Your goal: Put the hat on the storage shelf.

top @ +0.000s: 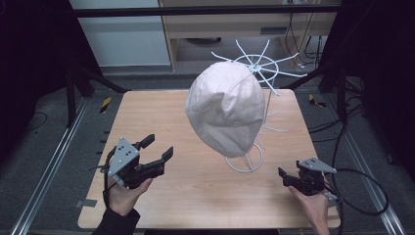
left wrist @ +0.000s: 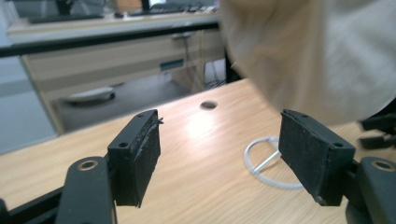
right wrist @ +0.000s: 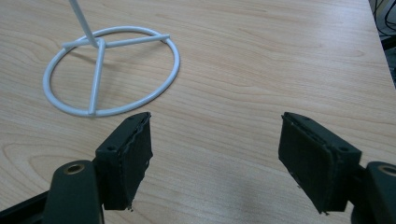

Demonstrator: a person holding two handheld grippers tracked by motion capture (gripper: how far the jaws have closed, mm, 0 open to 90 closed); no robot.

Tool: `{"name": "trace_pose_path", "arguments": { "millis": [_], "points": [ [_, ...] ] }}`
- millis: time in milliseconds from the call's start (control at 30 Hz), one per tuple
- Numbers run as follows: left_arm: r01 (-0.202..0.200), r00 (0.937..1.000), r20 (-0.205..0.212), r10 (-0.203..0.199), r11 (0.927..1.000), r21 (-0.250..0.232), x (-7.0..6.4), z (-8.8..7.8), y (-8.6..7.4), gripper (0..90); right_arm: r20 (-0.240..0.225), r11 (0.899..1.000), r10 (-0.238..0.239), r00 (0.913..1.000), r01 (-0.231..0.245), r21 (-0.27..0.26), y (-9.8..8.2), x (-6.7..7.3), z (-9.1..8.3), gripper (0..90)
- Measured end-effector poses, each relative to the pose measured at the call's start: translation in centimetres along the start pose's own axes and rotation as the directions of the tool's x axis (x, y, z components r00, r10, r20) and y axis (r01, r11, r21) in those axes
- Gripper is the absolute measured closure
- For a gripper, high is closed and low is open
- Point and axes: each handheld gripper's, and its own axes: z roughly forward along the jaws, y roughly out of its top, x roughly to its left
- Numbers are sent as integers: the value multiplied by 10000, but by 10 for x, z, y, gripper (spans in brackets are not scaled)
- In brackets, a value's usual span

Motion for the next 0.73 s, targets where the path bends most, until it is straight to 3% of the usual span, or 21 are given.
{"name": "trace_pose_path", "arguments": {
  "millis": [300,500,533,567,733],
  "points": [
    [494,9928,-1137,-379,9937,1003,31,1,-51,275,-73,9999,104,9999,-104,19,0,0,-1,274],
    [921,9813,-1842,-562,9770,1924,57,3,-87,269,-68,9999,152,9999,-152,11,1,0,-2,292],
    [921,9813,-1842,-562,9770,1924,57,3,-87,269,-70,9999,150,9999,-150,3,1,-1,-2,296],
    [1047,9758,-2106,-582,9706,2169,63,3,-96,269,-117,9996,265,9996,-265,41,1,0,-3,300],
    [1157,9676,-2473,-507,9598,2556,73,4,-112,285,-132,9997,239,9996,-238,91,0,-1,-2,318]
  ]
}}
